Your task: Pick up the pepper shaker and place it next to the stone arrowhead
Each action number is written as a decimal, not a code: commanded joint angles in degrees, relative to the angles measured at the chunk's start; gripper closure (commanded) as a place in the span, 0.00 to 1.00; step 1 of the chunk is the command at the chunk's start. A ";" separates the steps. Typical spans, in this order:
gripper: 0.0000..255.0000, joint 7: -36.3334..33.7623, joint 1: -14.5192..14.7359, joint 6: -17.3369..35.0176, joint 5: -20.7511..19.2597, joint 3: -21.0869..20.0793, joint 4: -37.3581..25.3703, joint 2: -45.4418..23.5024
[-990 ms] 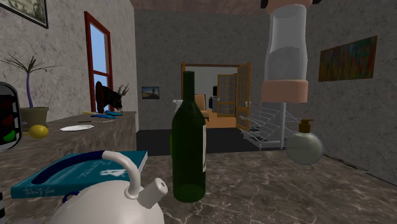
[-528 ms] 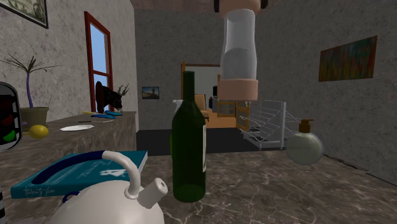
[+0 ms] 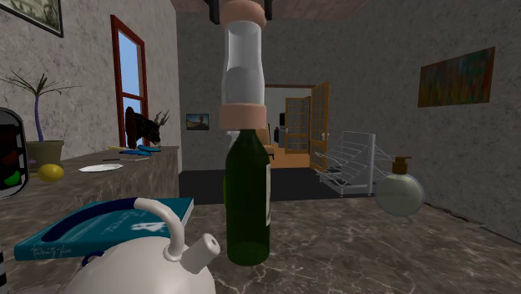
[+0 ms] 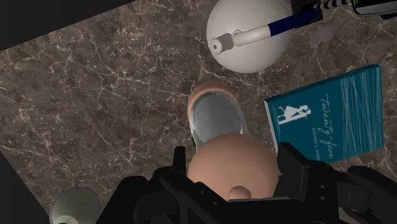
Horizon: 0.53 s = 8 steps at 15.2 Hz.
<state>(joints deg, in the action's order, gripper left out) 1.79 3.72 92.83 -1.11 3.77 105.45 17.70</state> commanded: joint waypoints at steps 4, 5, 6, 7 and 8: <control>1.00 -7.29 2.52 -0.02 0.82 -4.86 -0.96 -0.98; 1.00 -8.69 3.01 -0.04 0.95 -5.79 -1.44 -1.45; 1.00 -10.08 3.50 -0.07 1.06 -6.71 -1.99 -1.98; 1.00 -11.48 3.99 -0.10 1.15 -7.63 -2.61 -2.58; 1.00 -12.87 4.48 -0.14 1.21 -8.54 -3.29 -3.23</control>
<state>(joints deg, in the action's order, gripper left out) -9.38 7.64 92.66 0.02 -3.71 102.98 15.31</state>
